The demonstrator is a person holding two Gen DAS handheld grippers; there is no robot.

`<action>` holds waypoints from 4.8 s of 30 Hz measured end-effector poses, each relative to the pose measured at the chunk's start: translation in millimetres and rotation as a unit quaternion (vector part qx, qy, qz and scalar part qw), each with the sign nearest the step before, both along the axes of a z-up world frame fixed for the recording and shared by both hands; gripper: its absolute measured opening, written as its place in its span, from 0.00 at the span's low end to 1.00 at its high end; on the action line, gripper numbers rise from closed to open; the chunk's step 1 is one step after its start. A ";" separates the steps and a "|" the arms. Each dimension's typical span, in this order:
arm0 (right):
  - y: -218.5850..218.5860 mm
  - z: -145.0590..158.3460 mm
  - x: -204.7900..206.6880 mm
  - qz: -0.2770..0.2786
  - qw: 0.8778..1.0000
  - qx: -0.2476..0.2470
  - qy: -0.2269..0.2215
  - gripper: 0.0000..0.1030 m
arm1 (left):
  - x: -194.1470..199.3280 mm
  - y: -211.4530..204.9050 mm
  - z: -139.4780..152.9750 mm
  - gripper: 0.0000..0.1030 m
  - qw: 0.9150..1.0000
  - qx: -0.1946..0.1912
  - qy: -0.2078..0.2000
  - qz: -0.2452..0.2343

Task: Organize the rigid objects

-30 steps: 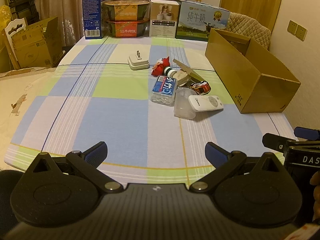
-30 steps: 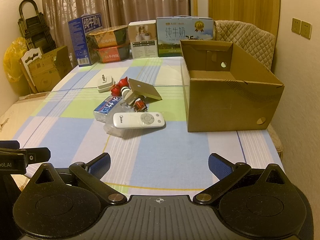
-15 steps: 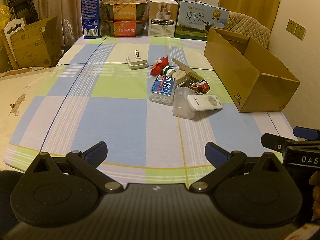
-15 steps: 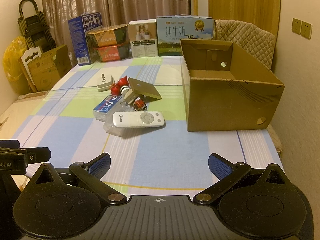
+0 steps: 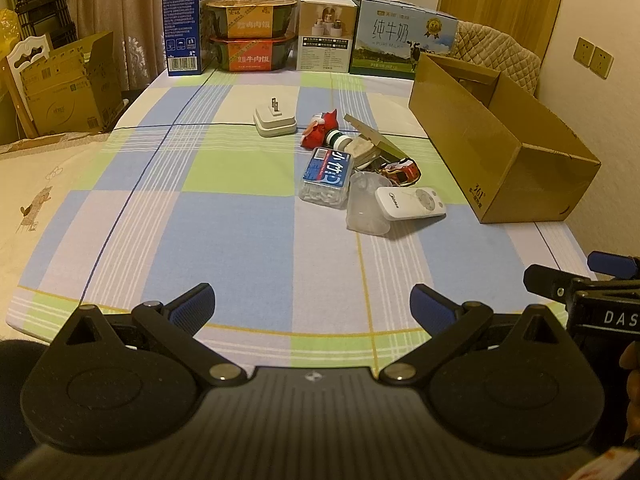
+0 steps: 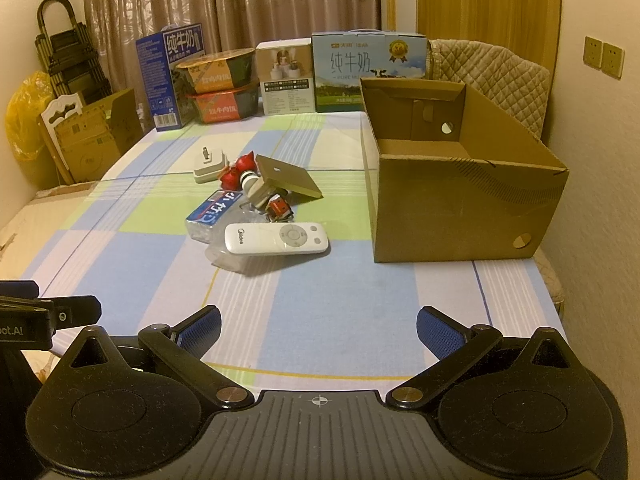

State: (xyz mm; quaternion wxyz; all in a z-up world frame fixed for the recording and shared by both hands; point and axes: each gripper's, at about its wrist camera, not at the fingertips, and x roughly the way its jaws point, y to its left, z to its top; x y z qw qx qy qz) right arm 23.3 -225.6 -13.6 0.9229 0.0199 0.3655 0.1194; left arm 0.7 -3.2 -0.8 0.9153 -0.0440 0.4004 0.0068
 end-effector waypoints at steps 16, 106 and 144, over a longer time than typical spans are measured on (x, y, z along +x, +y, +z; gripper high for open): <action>0.0 -0.4 -0.6 0.000 1.000 0.000 0.000 0.98 | -0.2 2.4 -0.3 0.99 1.000 0.000 0.001 0.001; 34.6 -72.0 135.3 -0.102 0.980 0.122 0.123 0.26 | 175.6 41.6 -62.0 0.99 0.993 -0.053 0.021 -0.104; 26.0 -82.6 111.0 0.009 0.997 -0.038 0.064 0.49 | 179.2 -15.2 -92.9 0.44 0.983 -0.024 0.049 -0.177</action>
